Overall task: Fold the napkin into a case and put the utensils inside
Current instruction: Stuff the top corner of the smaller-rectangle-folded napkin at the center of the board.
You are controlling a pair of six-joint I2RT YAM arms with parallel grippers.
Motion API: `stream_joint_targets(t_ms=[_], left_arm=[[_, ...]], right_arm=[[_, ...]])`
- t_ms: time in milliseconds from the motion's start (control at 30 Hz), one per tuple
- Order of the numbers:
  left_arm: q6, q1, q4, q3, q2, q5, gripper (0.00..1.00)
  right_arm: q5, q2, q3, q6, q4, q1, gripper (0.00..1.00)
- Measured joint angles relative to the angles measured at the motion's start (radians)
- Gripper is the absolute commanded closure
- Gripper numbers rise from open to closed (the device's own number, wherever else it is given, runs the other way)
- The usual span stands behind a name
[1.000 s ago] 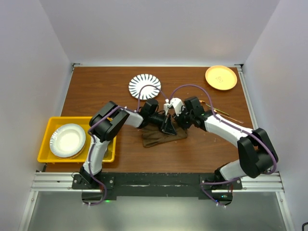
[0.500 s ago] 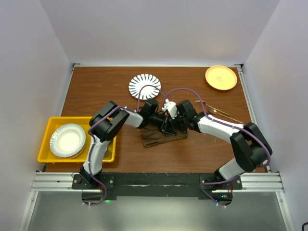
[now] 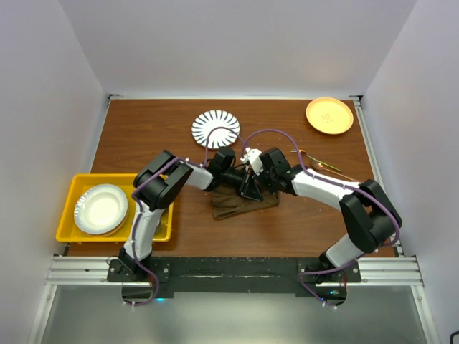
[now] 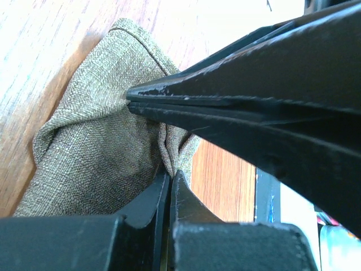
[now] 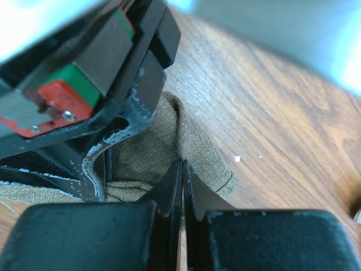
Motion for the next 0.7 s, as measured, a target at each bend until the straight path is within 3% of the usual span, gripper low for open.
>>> stream_joint_targets(t_ms=[700], left_arm=[[-0.06, 0.018, 0.022, -0.017, 0.0, 0.004, 1.0]], right_arm=[[-0.035, -0.104, -0.011, -0.077, -0.031, -0.001, 1.0]])
